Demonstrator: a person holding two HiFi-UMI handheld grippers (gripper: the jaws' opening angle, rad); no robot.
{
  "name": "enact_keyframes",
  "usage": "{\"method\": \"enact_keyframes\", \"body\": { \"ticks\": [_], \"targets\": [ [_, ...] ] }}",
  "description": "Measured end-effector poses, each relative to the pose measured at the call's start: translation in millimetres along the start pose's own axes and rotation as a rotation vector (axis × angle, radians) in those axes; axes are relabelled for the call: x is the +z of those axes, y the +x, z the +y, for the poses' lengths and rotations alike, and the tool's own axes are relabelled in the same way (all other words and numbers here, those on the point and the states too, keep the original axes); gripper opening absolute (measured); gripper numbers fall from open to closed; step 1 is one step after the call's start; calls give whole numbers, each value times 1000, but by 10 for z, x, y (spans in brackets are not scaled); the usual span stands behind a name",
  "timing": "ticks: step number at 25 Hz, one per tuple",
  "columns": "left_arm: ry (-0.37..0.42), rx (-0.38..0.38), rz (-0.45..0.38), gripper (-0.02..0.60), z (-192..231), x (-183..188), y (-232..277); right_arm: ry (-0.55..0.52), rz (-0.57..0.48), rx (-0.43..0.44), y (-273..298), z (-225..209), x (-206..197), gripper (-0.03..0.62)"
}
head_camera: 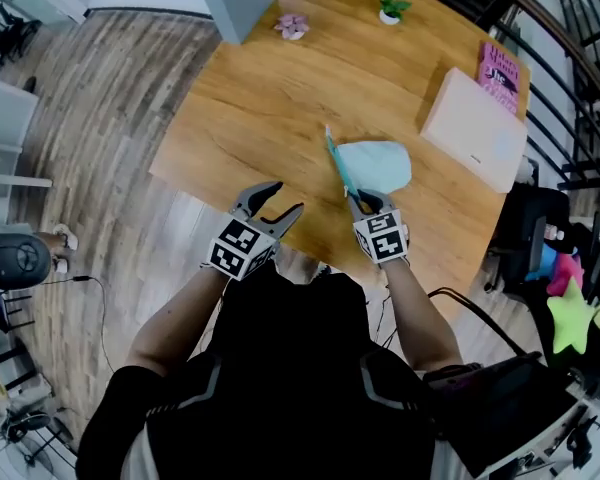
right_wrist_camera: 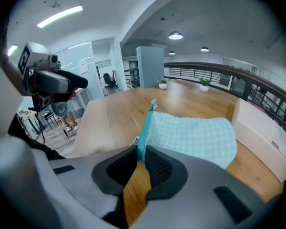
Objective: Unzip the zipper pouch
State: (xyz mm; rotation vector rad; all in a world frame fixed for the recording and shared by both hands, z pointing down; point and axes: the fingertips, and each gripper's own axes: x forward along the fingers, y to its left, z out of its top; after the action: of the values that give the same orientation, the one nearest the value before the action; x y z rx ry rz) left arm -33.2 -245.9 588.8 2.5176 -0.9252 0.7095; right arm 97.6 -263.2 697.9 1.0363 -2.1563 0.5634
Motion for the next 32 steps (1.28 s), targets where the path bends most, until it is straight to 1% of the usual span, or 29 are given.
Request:
{"method": "enact_keyframes", "body": {
  "ticks": [4, 8, 12, 16, 18, 22, 25, 27, 29, 30, 32],
  "targets": [
    [78, -76, -46, 233, -1, 225, 87, 43, -56, -21, -226, 14, 296, 63],
    [149, -171, -59, 225, -101, 393, 128, 99, -110, -42, -525, 73, 595, 61],
    [267, -260, -109, 221, -253, 660, 180, 138, -165, -89, -895, 58, 874, 61],
    [351, -349, -159, 213, -458, 924, 159, 186, -193, -114, -1202, 82, 1042, 60],
    [415, -385, -185, 209, -589, 1039, 135, 196, -215, -121, -1359, 125, 1113, 58],
    [576, -453, -263, 198, -846, 1268, 75, 234, -268, -141, -1679, 208, 1255, 58],
    [654, -497, -301, 192, -999, 1377, 12, 278, -299, -146, -1895, 292, 1311, 58],
    [673, -542, -319, 192, -1109, 1468, -31, 294, -312, -159, -2040, 310, 1339, 58],
    [646, -600, -335, 192, -1204, 1577, -87, 326, -328, -158, -2156, 321, 1379, 58],
    [650, -618, -342, 192, -1249, 1610, -115, 342, -336, -155, -2206, 332, 1400, 58],
    [718, -634, -360, 192, -1345, 1627, -168, 351, -345, -160, -2301, 357, 1437, 58]
  ]
}}
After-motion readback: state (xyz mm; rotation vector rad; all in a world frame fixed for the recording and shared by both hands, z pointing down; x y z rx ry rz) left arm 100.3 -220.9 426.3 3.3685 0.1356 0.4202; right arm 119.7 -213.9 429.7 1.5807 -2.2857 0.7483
